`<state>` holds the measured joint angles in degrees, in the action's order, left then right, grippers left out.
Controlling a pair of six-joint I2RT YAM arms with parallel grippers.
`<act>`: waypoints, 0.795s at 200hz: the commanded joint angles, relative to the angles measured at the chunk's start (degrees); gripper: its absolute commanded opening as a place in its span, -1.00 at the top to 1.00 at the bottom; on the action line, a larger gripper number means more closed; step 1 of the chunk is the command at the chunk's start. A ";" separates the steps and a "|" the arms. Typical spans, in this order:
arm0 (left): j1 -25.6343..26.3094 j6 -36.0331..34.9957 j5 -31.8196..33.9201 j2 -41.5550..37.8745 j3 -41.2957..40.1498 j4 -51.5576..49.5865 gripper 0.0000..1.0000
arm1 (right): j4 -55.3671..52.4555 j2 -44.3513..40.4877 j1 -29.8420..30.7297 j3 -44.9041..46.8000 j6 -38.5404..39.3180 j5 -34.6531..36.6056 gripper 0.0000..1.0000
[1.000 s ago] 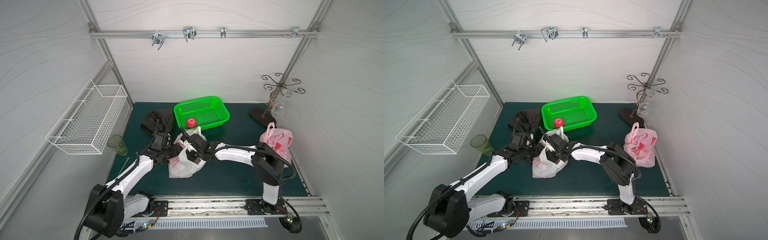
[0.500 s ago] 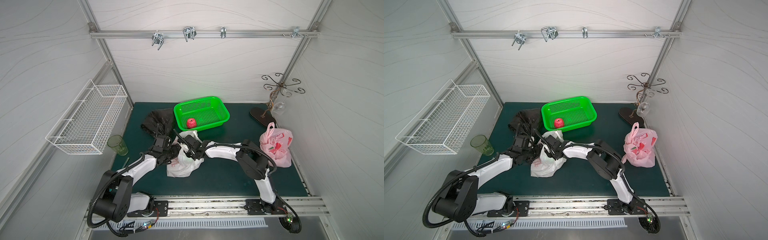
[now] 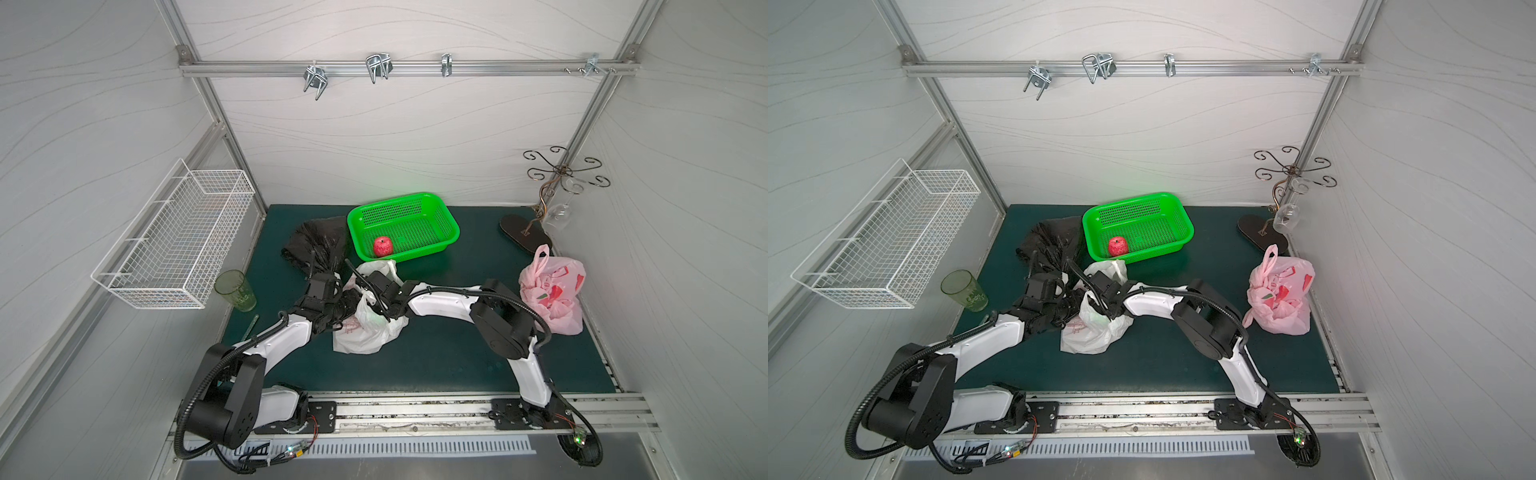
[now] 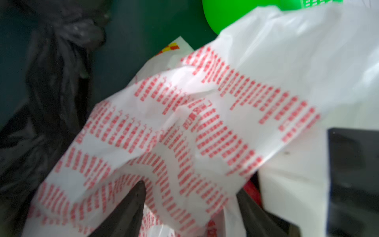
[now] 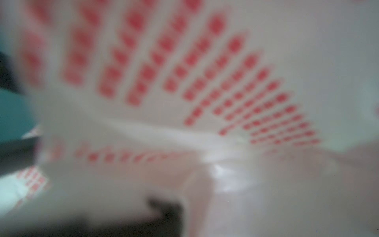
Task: Untie the knot of a plastic bag & take out the apple
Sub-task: Pick up the apple from the plastic bag.
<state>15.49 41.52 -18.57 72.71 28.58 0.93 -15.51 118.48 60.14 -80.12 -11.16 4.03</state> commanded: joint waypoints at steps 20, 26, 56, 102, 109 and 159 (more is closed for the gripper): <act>-0.19 -2.13 0.77 -2.78 0.08 -2.89 -0.38 | 0.55 -16.66 -1.50 11.43 -0.65 -0.93 -0.03; -0.19 -2.23 0.86 -2.92 0.09 -3.08 -0.38 | 0.67 -19.41 -1.80 13.26 -0.63 -1.11 -0.03; -0.19 -2.91 0.81 -3.14 0.07 -3.65 -0.38 | -0.17 -32.72 -2.48 20.24 -0.57 -3.18 -0.03; -0.19 -3.49 0.42 -3.78 0.75 -4.65 -0.39 | -4.74 -48.81 -3.74 24.73 -1.13 -4.48 -0.02; -0.19 -3.80 0.45 -3.88 1.03 -5.00 -0.39 | -5.54 -50.89 -4.25 24.77 -1.28 -4.44 -0.02; -0.19 -3.36 -1.99 -6.65 1.40 -4.12 -0.49 | -9.12 -57.51 -7.40 24.22 -0.31 -2.24 -0.02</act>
<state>15.51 38.04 -19.62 68.49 28.38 -4.16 -21.76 62.04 53.49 -55.05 -12.16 0.16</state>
